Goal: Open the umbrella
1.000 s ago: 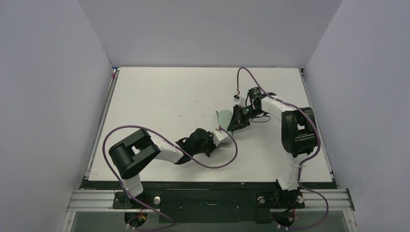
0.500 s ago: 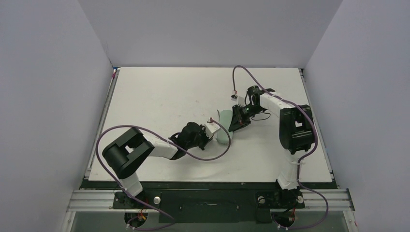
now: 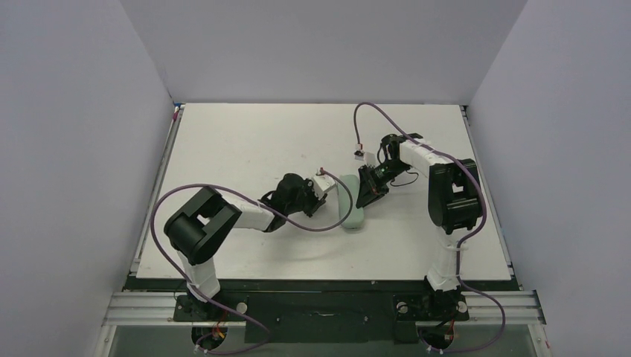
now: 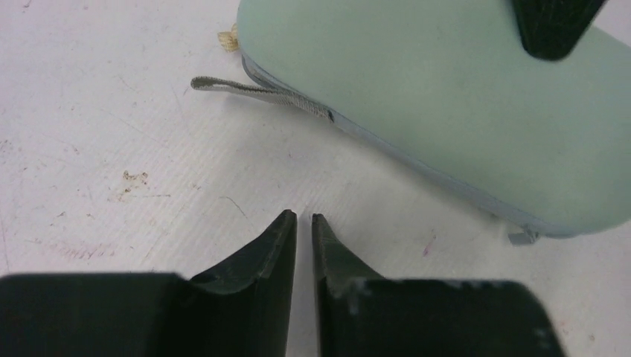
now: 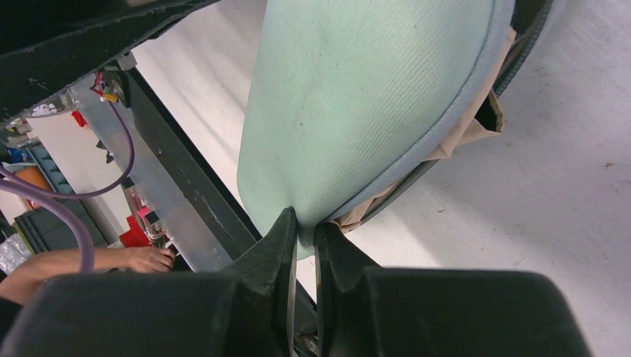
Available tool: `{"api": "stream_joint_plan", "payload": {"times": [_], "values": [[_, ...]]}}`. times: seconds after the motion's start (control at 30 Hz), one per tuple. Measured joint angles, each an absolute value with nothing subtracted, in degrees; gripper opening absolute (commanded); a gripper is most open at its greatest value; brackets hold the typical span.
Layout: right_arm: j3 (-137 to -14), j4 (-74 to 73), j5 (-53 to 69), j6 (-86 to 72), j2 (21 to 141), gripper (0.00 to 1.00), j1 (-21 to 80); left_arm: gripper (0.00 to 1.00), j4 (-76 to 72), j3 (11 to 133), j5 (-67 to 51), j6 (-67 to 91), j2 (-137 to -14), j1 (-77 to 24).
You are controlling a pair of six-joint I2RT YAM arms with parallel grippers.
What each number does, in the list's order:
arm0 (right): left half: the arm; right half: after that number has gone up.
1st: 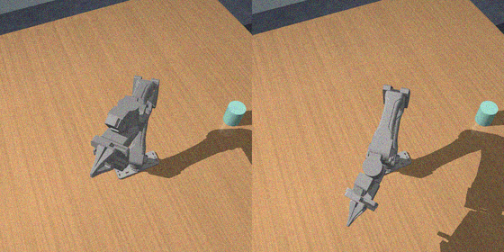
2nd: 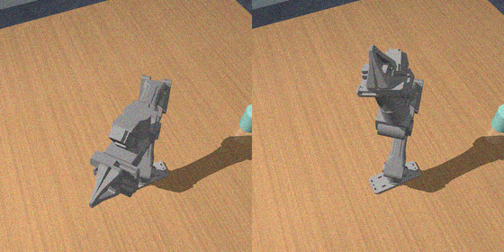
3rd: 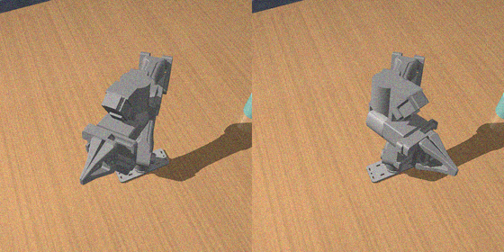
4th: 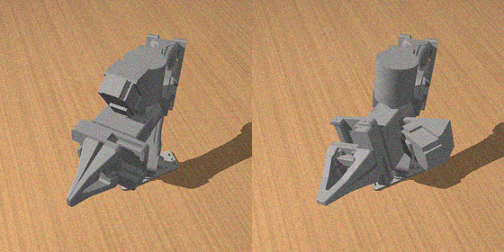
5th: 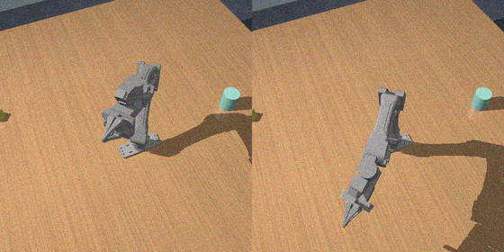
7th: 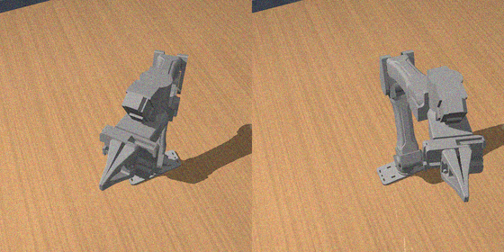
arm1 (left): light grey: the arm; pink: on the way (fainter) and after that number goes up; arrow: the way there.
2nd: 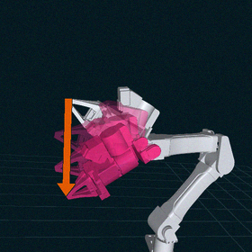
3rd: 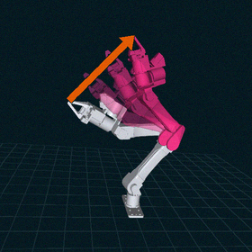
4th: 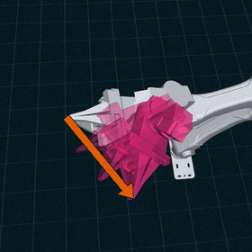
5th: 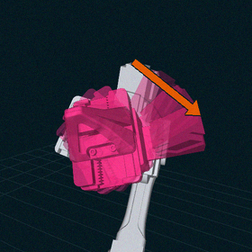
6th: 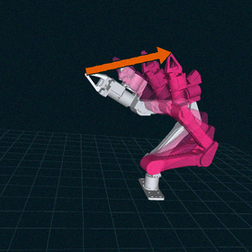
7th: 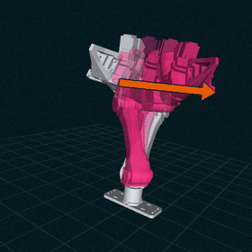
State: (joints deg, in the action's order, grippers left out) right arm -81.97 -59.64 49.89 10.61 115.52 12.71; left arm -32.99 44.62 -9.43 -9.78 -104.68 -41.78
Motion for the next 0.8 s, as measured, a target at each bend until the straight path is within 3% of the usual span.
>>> {"api": "stream_joint_plan", "payload": {"times": [0.03, 0.1, 0.3, 0.53, 0.8], "values": [[-82.15, -59.9, 49.93, 10.83, 115.72, 0.0, 12.64, 0.36, -32.84, 44.31, -10.48, -10.15, -104.36, -41.45], [-82.46, -60.23, 50.11, 10.98, 116.09, 0.0, 12.36, 0.41, -32.38, 42.24, -12.97, -11.4, -102.35, -40.77], [-82.59, -60.66, 50.39, 11.27, 116.31, 0.0, 12.29, 0.44, -31.55, 34.98, -17.28, -12.49, -94.65, -43.53], [-83.15, -61.82, 51.07, 12.08, 117.12, 0.0, 11.94, 0.43, -35.7, 34.2, -16.08, -11.99, -97.78, -49.91], [-83.55, -63.81, 51.44, 13.54, 117.86, 0.0, 11.92, 0.27, -39.11, 38.5, -13.52, -11.14, -104.29, -51.44]]}}
